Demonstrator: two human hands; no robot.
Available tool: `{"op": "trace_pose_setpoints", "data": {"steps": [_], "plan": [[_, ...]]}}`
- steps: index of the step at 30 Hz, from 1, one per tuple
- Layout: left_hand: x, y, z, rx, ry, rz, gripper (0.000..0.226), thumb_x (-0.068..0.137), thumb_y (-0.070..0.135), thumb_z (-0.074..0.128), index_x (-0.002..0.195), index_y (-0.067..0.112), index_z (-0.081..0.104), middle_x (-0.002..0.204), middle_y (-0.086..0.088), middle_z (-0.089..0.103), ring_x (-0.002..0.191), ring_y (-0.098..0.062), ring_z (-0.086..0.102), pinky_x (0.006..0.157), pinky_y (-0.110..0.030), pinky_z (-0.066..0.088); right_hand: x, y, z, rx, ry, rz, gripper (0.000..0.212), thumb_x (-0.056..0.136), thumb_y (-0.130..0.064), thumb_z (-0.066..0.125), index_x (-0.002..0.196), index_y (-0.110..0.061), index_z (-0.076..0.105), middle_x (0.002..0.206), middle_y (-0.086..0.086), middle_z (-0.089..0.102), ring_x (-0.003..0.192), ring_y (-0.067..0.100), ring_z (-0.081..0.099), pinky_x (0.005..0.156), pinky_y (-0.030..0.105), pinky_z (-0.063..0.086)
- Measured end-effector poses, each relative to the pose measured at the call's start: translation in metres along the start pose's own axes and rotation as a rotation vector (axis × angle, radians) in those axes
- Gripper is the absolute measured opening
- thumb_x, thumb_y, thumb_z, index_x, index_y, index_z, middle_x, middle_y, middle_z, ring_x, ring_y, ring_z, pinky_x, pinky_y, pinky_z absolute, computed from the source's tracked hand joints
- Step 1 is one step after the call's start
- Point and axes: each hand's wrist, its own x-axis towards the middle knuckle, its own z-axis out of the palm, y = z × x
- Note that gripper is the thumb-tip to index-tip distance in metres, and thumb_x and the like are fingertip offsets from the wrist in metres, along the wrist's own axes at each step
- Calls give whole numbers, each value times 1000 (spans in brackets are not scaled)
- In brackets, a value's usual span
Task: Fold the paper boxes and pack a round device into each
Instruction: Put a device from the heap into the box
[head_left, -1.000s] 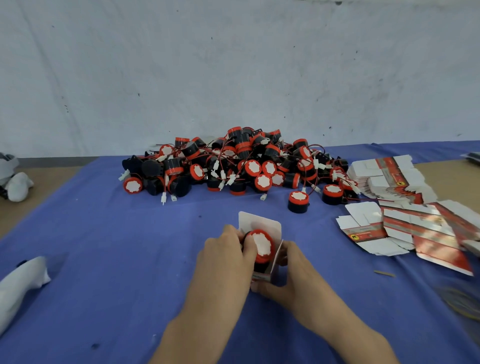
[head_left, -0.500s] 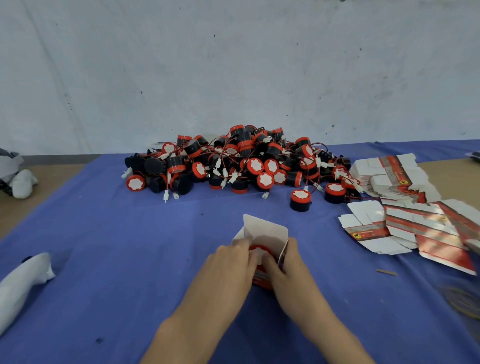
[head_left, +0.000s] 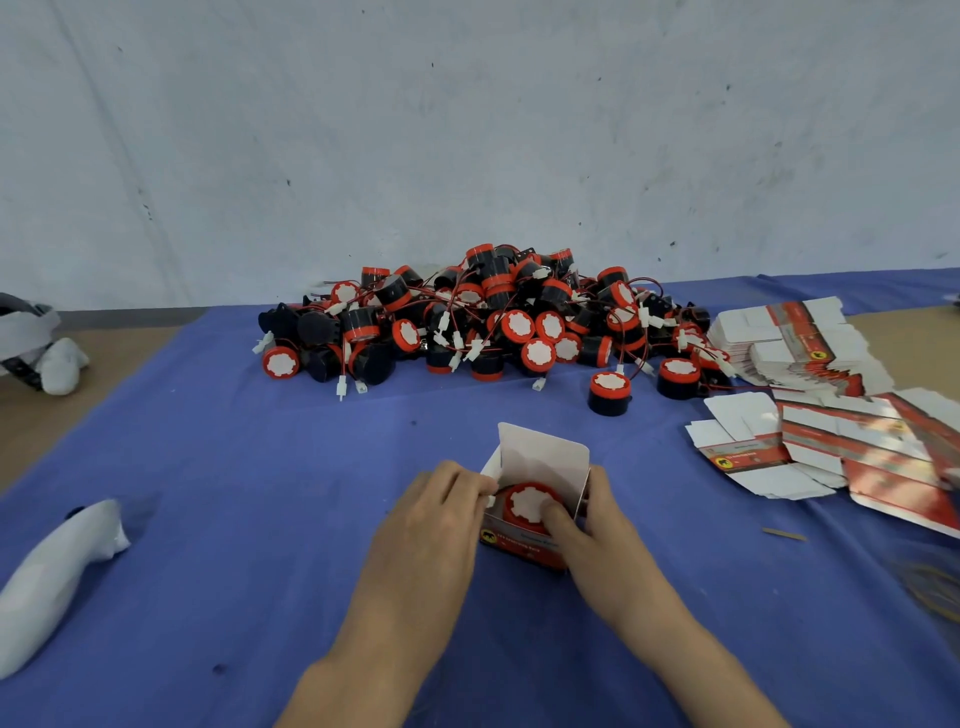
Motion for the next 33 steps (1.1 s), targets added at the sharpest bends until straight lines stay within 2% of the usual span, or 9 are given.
{"op": "trace_pose_setpoints", "data": {"steps": [4, 8, 11, 14, 16, 20, 28, 30, 33], "plan": [[2, 3, 9, 100, 10, -8, 17, 79, 9, 82, 91, 14, 70, 89, 1, 60, 72, -16, 59, 51, -24, 49, 1, 2, 1, 1, -3, 6, 16, 99, -29, 54, 100, -44, 49, 102, -16, 66, 98, 4, 65, 83, 32, 58], [5, 6, 12, 101, -12, -62, 14, 81, 14, 81, 90, 16, 69, 89, 1, 59, 70, -16, 59, 47, -23, 44, 0, 1, 0, 7, -10, -5, 22, 99, -31, 55, 98, -51, 47, 100, -25, 65, 97, -2, 64, 76, 21, 56], [7, 3, 11, 117, -96, -116, 6, 98, 27, 61, 103, 27, 63, 97, 11, 56, 82, -10, 57, 54, -21, 42, 0, 2, 0, 14, -15, -15, 26, 99, -31, 56, 95, -55, 47, 100, -28, 64, 95, -5, 63, 77, 22, 56], [8, -8, 10, 115, -154, -148, 19, 106, 39, 36, 109, 40, 54, 98, 15, 52, 90, -5, 51, 61, -23, 41, 1, 2, 0, 26, -19, -21, 26, 99, -31, 56, 96, -55, 47, 100, -30, 63, 96, -5, 63, 79, 21, 55], [10, -11, 6, 137, -251, -149, 25, 107, 44, 29, 106, 39, 53, 96, 14, 55, 89, -6, 52, 68, -28, 46, 2, 3, 0, 20, -16, -23, 27, 99, -33, 57, 94, -57, 47, 101, -26, 65, 97, -1, 65, 81, 25, 56], [6, -8, 4, 199, -369, -128, 33, 103, 47, 24, 90, 31, 50, 81, 9, 50, 78, -10, 52, 62, -32, 41, 3, 4, -1, 13, -8, -18, 18, 98, -36, 58, 97, -50, 48, 105, -12, 67, 99, 5, 65, 82, 29, 59], [8, -4, 5, 275, -382, -101, 36, 98, 48, 26, 105, 35, 59, 98, 12, 52, 91, -10, 54, 70, -34, 51, 3, 4, -3, -2, -44, -36, 29, 99, -35, 57, 99, -62, 47, 104, -32, 64, 99, -6, 64, 78, 19, 55], [7, -8, 0, 191, -305, -78, 34, 99, 46, 28, 112, 39, 59, 110, 17, 53, 95, -5, 55, 70, -32, 51, 2, 2, -5, -11, -63, -53, 36, 101, -31, 55, 99, -66, 47, 106, -34, 64, 100, -9, 63, 76, 14, 52], [6, -17, -11, -203, -173, -181, 24, 100, 42, 29, 113, 47, 48, 112, 27, 60, 94, 2, 60, 77, -29, 52, 5, 0, -9, -58, -108, -86, 42, 104, -26, 49, 109, -67, 49, 113, -33, 64, 105, -10, 61, 80, 11, 51]]}}
